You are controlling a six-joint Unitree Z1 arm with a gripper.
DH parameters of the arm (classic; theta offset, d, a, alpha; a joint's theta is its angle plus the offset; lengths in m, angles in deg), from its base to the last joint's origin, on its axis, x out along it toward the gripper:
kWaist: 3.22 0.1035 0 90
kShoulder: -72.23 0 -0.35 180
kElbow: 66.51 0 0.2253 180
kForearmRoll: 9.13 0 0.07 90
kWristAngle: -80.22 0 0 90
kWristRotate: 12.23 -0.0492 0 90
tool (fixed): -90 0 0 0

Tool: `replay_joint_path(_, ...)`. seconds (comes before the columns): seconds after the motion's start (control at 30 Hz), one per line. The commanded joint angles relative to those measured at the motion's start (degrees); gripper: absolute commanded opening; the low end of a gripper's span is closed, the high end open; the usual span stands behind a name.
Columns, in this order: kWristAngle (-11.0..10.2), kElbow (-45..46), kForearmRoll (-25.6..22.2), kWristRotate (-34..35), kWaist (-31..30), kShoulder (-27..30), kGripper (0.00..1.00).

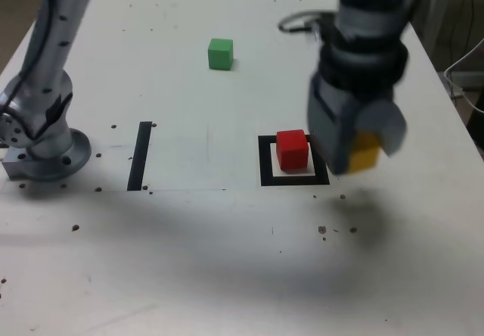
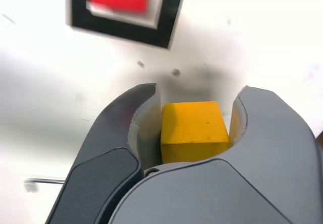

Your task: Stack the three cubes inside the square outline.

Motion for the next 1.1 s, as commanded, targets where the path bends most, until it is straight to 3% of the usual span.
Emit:
replay_joint_path(0.0,-0.3,2.45,-1.54,-4.37,1.46,2.77,0.3)
replay_joint_path(0.13,-1.76,8.23,-3.17,-11.24,4.23,7.28,0.3)
replay_joint_path(0.3,-2.95,14.69,-2.05,-13.55,6.45,9.95,0.3)
replay_joint_path(0.67,-3.57,17.11,2.83,-13.94,7.33,8.78,0.3)
replay_joint_path(1.07,-2.54,18.55,5.75,-13.94,8.3,7.04,0.3)
